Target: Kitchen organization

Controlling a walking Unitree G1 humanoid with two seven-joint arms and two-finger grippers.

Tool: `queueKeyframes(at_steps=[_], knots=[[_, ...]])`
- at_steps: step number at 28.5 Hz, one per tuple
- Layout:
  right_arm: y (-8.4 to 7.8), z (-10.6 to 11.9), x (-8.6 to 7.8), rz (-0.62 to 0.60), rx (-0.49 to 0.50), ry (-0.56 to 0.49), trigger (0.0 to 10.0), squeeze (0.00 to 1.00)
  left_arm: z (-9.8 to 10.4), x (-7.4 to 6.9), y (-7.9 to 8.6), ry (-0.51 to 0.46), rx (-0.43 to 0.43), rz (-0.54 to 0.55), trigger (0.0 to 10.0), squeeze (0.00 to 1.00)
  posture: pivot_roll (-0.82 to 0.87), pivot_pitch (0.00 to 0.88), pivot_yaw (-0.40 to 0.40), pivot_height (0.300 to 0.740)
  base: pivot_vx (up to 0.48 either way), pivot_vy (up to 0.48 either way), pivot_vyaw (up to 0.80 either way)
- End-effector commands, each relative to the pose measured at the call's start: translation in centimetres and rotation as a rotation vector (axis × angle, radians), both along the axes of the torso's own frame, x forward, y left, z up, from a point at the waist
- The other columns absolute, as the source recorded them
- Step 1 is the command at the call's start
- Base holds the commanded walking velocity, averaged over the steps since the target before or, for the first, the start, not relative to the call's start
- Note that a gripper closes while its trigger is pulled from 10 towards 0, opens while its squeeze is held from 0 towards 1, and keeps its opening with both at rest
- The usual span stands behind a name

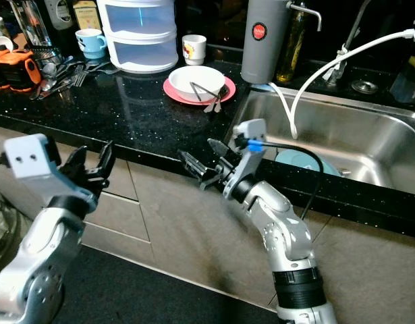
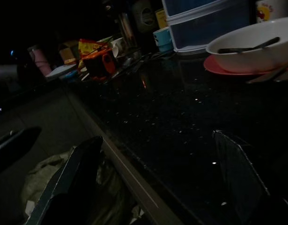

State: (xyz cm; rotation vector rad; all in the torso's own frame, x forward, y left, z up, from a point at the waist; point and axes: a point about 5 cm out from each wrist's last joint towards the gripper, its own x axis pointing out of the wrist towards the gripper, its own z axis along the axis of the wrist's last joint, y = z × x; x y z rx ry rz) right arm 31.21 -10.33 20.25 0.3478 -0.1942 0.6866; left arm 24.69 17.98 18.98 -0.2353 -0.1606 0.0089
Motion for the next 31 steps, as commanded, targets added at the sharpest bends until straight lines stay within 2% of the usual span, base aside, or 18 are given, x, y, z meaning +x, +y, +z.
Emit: queueKeyframes(at_steps=[1, 10, 31], knots=[[-0.6, 0.2, 0.4, -0.036, 0.046, 0.004, 10.0, 0.0, -0.1, -0.3, 0.1, 0.008, 0.009, 0.011, 10.0, 0.0, 0.14, 0.0, -0.026, 0.74, 0.27, 0.0, 0.0], [-1.0, 1.0, 1.0, -0.07, 0.087, -0.01, 10.0, 0.0, 0.2, -0.5, 0.8, -0.001, 0.032, 0.037, 10.0, 0.0, 0.15, 0.0, -0.031, 0.74, 0.283, 0.0, 0.0], [-0.8, 2.1, 1.6, -0.065, 0.116, -0.04, 10.0, 0.0, 0.7, 0.0, 0.3, -0.027, 0.031, 0.02, 10.0, 0.0, 0.15, 0.0, -0.031, 0.74, 0.313, 0.0, 0.0]])
